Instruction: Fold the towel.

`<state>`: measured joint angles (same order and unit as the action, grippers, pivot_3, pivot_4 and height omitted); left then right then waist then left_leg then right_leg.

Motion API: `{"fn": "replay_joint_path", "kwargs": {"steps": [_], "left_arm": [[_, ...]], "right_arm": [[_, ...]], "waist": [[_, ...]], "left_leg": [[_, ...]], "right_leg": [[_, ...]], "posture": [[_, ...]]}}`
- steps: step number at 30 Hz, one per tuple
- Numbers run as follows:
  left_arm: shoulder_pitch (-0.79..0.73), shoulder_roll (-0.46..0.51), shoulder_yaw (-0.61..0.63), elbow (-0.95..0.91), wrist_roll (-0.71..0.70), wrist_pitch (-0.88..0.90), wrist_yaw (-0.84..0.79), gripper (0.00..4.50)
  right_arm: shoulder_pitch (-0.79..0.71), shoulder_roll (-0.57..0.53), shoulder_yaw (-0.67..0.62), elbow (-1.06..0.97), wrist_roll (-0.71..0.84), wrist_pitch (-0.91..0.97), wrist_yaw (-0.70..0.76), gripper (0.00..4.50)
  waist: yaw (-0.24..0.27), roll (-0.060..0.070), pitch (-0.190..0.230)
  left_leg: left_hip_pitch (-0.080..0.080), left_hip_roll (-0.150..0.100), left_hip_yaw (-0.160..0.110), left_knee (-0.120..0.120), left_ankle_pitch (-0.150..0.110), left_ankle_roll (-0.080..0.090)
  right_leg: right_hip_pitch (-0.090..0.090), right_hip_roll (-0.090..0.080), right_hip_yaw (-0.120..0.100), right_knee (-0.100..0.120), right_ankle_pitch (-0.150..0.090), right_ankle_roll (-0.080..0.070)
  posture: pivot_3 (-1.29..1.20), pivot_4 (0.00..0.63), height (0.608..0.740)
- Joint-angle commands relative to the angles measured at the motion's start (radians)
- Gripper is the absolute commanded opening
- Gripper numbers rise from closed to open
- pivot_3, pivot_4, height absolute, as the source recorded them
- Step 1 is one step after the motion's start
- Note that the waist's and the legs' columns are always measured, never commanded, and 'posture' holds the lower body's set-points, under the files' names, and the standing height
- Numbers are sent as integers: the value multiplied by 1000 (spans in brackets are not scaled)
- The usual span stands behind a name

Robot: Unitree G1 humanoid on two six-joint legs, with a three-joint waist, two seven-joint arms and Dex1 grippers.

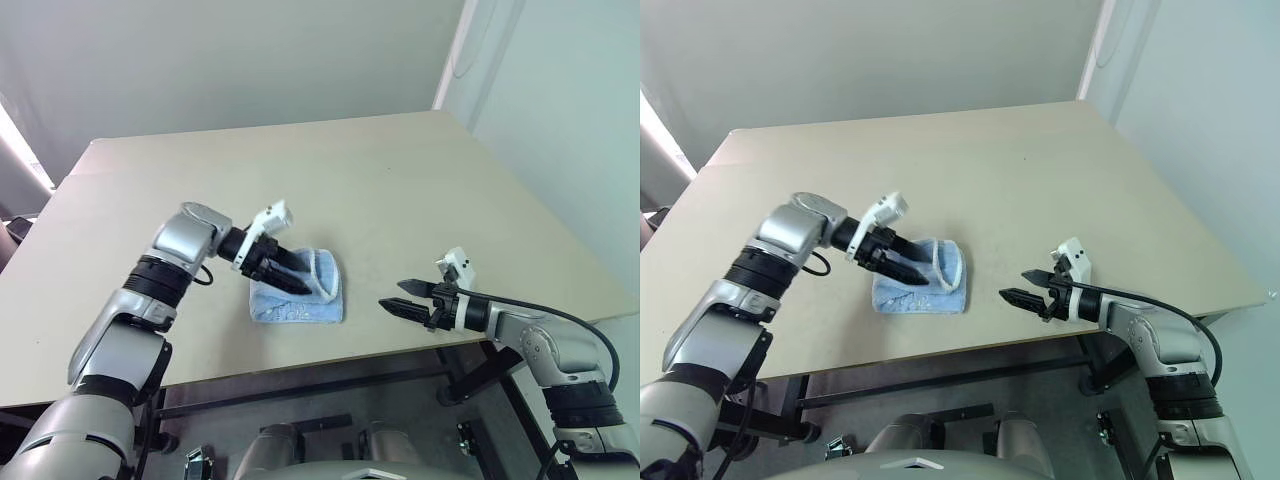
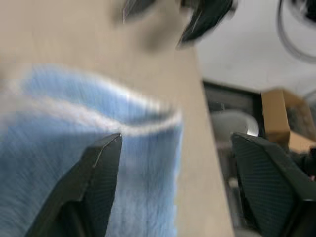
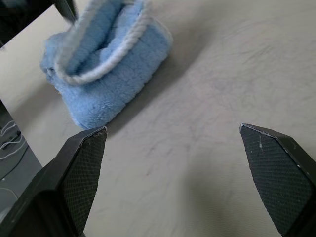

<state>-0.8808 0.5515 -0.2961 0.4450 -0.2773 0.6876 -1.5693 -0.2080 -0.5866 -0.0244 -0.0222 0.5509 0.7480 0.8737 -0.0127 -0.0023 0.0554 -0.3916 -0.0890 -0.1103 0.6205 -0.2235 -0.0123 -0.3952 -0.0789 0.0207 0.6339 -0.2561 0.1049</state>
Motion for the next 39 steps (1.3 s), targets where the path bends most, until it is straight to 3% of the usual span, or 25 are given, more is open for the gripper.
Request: {"fn": "replay_joint_path", "kwargs": {"steps": [1,9,15,23,27,35,39], "left_arm": [[-4,20,86,-79,-57,19,34,3497],[133,22,208,-22,-42,-254,168,3497],[249,-46,162,27,25,-482,212,3497],[302,-223,113,172,122,-689,362,3497],[317,-257,90,259,156,-737,373,3497],[314,-245,104,245,148,-780,339,3497],[296,-190,145,110,87,-725,293,3497]], "right_arm": [[-43,15,0,9,-9,-27,4,4500],[-58,39,3,34,-29,-73,4,4500],[-64,45,0,47,-42,-114,13,4500],[-84,35,-2,49,-47,-118,35,4500],[-74,32,1,35,-45,-110,43,4500],[-93,26,7,53,-54,-106,59,4500],[-147,46,-22,95,9,-4,56,4500]], "waist": [[1,0,0],[2,1,0],[17,0,0],[27,1,-1],[26,1,-1],[25,3,-4],[22,3,-4]], "left_leg": [[0,0,0,1,0,0],[2,0,0,3,0,0],[1,-1,-1,6,0,0],[1,-1,0,10,0,0],[1,0,0,9,0,0],[2,0,0,9,0,1],[2,0,0,10,0,1]], "right_leg": [[0,0,0,0,0,0],[2,0,0,1,1,0],[3,-1,0,1,1,0],[5,0,-1,1,2,-1],[5,0,0,1,3,1],[6,1,-1,1,3,1],[6,1,0,1,3,1]], "posture": [[0,0,740],[0,0,740],[0,0,740],[0,0,740],[0,0,740],[0,0,740],[0,0,740]]}}
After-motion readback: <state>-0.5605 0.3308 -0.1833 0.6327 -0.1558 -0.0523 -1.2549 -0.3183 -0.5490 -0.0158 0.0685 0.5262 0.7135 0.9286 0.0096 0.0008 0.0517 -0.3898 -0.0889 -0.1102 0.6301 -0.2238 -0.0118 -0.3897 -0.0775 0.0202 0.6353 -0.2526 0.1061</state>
